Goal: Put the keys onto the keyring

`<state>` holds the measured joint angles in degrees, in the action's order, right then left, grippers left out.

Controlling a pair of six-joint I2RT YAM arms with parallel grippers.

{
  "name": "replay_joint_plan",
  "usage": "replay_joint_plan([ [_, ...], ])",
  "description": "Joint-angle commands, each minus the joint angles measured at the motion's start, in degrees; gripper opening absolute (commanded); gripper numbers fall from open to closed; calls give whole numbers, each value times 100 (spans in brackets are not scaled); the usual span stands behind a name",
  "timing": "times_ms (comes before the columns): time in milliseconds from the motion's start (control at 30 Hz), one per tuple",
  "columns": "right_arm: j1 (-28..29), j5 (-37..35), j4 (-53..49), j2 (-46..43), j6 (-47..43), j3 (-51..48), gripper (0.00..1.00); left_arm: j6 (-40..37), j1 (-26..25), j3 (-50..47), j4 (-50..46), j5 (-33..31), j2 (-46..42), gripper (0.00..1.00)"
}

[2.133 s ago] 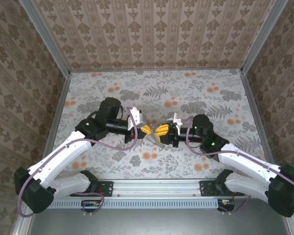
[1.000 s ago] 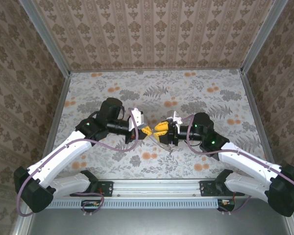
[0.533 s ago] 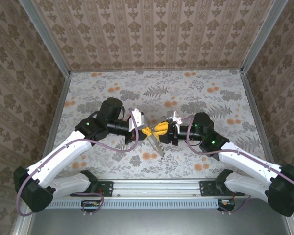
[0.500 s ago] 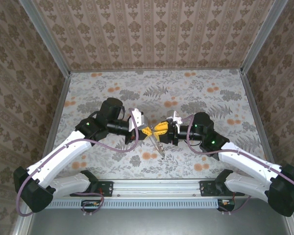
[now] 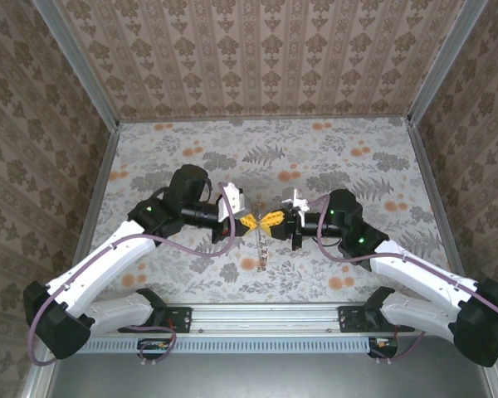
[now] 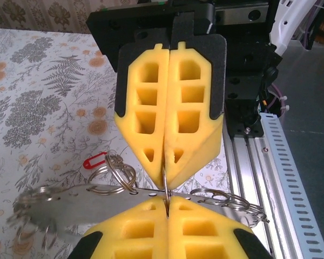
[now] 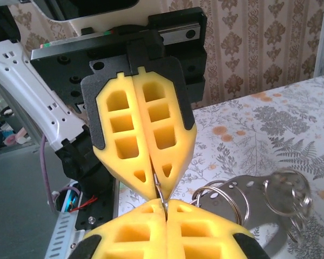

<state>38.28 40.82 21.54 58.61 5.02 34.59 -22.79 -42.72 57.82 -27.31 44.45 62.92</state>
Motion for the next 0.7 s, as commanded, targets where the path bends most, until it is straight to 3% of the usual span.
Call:
replay_joint_plan([
  [0, 39, 160, 145, -41, -58, 162, 0, -111, -78, 199, 61, 178, 32, 0],
  [233, 43, 312, 240, -92, -71, 135, 0, -12, -79, 164, 136, 170, 78, 0],
  [367, 48, 387, 288, -90, -60, 136, 0, 0, -80, 157, 160, 179, 149, 17],
  [500, 57, 443, 334, -85, -46, 146, 0, 8, -83, 146, 247, 188, 190, 20],
  [533, 65, 453, 342, -77, -45, 145, 0, 16, -80, 132, 275, 170, 186, 19],
  [600, 70, 453, 310, -55, -61, 153, 0, 14, -78, 109, 326, 185, 178, 3],
  [667, 72, 442, 303, -46, -71, 147, 0, 28, -82, 96, 345, 205, 157, 0],
])
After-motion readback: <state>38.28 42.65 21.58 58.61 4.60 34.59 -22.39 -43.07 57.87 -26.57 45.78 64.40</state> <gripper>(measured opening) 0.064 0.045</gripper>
